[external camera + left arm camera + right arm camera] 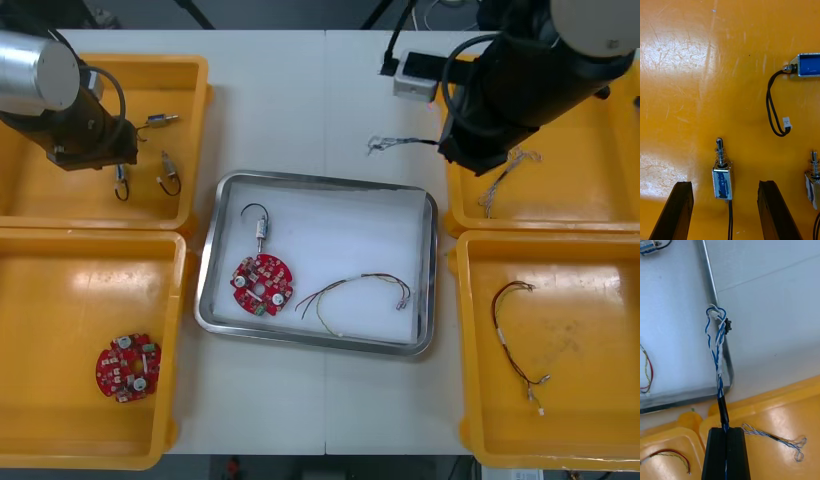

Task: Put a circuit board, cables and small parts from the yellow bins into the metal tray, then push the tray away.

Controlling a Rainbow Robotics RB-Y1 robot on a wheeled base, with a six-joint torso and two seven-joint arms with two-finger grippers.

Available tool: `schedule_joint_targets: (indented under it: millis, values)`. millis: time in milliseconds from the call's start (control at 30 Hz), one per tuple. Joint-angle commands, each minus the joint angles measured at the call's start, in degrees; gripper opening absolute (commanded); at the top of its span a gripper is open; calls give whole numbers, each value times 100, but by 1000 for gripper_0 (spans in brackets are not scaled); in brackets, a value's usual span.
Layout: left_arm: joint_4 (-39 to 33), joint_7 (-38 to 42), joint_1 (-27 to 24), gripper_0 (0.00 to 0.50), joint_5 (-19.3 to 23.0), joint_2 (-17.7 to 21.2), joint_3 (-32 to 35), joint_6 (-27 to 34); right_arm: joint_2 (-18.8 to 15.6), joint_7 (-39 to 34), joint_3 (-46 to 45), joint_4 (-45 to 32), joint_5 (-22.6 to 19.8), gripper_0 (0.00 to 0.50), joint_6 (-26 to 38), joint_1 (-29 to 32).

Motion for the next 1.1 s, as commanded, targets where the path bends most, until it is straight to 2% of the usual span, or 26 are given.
schedule_joint_targets:
  millis: [33,233,433,667,767,800,833,1100]
  values:
    - [-77,-366,147,500,-35,-6,-67,-169,294,-320,608,-178,93,0,20,-2]
    - [-77,-375,305,500,-17,-6,-76,-336,479,-355,1434,-178,611,0,-160,16]
    - [-77,-384,401,500,18,-6,-138,-433,505,-364,1970,-178,910,0,-600,183]
    - [-68,-314,410,500,18,-6,-252,-556,505,-302,2541,-178,1604,0,-1101,420]
    - [-59,-314,410,500,27,-6,-252,-556,505,-284,2629,-178,1736,0,-1162,499]
    - [-68,-314,419,220,27,-6,-252,-556,505,-276,2655,-160,1736,0,-1197,552]
    - [-59,-314,419,1,36,-6,-252,-556,505,-258,2673,-125,1719,0,-1215,561]
    - [-68,-314,410,0,36,-6,-243,-556,505,-179,2831,192,1639,0,-1769,631]
